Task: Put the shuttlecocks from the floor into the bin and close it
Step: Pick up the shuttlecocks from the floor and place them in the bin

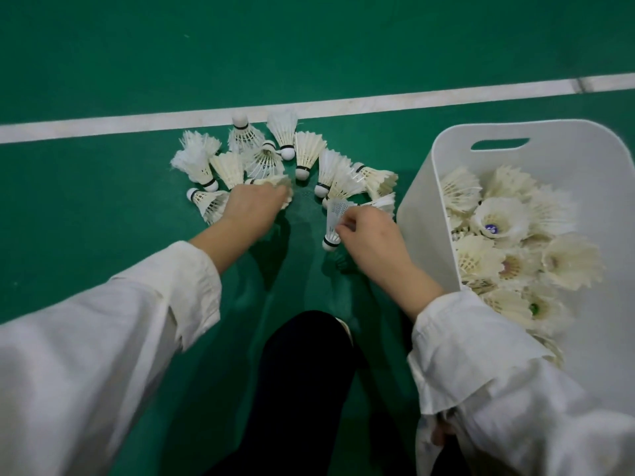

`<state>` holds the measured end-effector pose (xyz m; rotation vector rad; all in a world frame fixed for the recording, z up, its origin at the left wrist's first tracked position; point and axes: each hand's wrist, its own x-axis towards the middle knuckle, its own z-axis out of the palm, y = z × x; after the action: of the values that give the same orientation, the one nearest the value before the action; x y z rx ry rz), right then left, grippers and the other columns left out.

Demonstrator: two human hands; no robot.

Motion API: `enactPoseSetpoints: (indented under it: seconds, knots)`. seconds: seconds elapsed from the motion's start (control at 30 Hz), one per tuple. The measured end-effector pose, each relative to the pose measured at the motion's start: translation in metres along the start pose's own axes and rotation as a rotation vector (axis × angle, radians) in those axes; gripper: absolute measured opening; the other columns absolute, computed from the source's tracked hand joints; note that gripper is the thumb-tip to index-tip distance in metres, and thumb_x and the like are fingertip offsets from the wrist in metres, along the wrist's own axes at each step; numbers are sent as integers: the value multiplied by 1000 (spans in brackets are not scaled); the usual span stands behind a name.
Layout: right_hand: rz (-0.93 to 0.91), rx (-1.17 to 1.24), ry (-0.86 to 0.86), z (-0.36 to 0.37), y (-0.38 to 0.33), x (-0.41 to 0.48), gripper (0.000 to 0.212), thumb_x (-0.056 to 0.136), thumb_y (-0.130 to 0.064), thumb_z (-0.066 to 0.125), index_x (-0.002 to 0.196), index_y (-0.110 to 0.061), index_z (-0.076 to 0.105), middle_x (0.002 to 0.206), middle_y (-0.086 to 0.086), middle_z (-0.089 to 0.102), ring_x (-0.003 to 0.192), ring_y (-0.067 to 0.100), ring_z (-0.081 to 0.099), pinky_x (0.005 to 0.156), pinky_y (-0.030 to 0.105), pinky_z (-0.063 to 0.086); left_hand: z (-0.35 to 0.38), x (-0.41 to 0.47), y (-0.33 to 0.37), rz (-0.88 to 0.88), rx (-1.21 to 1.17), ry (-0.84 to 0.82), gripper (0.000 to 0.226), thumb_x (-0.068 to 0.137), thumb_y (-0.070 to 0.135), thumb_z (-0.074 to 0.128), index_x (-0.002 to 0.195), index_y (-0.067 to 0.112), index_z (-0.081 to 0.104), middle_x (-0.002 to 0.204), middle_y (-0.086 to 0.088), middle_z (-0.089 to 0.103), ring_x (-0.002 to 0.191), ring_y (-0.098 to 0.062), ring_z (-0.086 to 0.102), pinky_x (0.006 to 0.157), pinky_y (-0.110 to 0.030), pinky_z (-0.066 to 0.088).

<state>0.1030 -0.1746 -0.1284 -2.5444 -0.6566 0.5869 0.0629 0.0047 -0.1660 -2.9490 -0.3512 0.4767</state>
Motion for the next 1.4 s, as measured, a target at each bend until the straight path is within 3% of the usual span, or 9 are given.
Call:
enactPoseSetpoints:
  seconds: [0.13, 0.3, 0.5, 0.73, 0.83, 0.93, 1.13, 1.27, 1.4]
  knots:
    - [-21, 31, 24, -11, -3, 1, 22, 89, -17, 52, 79, -3, 65, 81, 10, 66, 75, 27, 57, 60, 27, 37, -6, -11, 1, -61, -199, 155, 18, 93, 20, 51, 111, 17, 54, 76, -2, 58, 65, -22, 53, 51, -27, 32]
    - [-61, 62, 58, -51, -10, 8, 25, 89, -23, 55, 91, -7, 74, 92, 13, 73, 86, 27, 65, 76, 32, 52, -42, -42, 11, -144, -544, 326, 20, 95, 34, 48, 104, 22, 61, 102, 0, 64, 88, -23, 59, 61, -29, 37]
    - [-82, 42, 159, -147, -16, -8, 23, 91, -25, 55, 97, -11, 73, 97, 9, 73, 90, 24, 65, 74, 27, 47, -121, -51, 33, 16, -616, 493, 20, 96, 34, 45, 99, 16, 54, 94, 2, 64, 69, -15, 49, 47, -25, 29]
    - [47, -57, 213, -241, 37, -68, 25, 90, -26, 56, 93, -8, 73, 90, 21, 71, 87, 37, 65, 75, 36, 53, -196, -48, 85, 163, -700, 401, 18, 93, 37, 45, 100, 23, 54, 96, 13, 61, 48, -6, 41, 56, -30, 39]
    - [123, -32, 182, -229, 71, -100, 28, 91, -26, 55, 93, -4, 72, 91, 13, 72, 84, 34, 65, 68, 33, 50, -197, -51, 115, 215, -737, 370, 14, 91, 35, 49, 95, 23, 55, 92, 13, 63, 44, -10, 42, 54, -32, 42]
    - [131, 10, 152, -198, 101, -110, 25, 92, -27, 56, 96, -9, 73, 104, 0, 69, 94, 19, 63, 82, 28, 47, -182, -53, 138, 244, -745, 337, 15, 91, 33, 51, 96, 20, 56, 93, 11, 64, 47, -15, 48, 54, -32, 44]
    - [-36, -43, 86, -150, 113, -57, 27, 94, -23, 51, 107, -8, 71, 113, 9, 65, 103, 25, 60, 93, 32, 43, -149, -55, 146, 162, -774, 247, 14, 94, 36, 46, 99, 25, 53, 101, 15, 64, 39, 1, 38, 49, -25, 31]
    - [-99, -189, 25, -123, 114, -17, 28, 94, -18, 49, 100, -3, 71, 103, 15, 70, 92, 27, 63, 81, 30, 45, -139, -46, 143, 89, -842, 250, 13, 93, 35, 48, 100, 26, 53, 102, 14, 64, 41, 4, 38, 49, -23, 30]
    - [-85, -237, -55, -96, 119, 3, 25, 94, -22, 50, 104, -15, 71, 103, 8, 71, 100, 26, 59, 90, 35, 48, -136, -36, 142, 56, -865, 241, 12, 93, 36, 49, 100, 27, 53, 99, 17, 63, 46, 6, 45, 50, -21, 32]
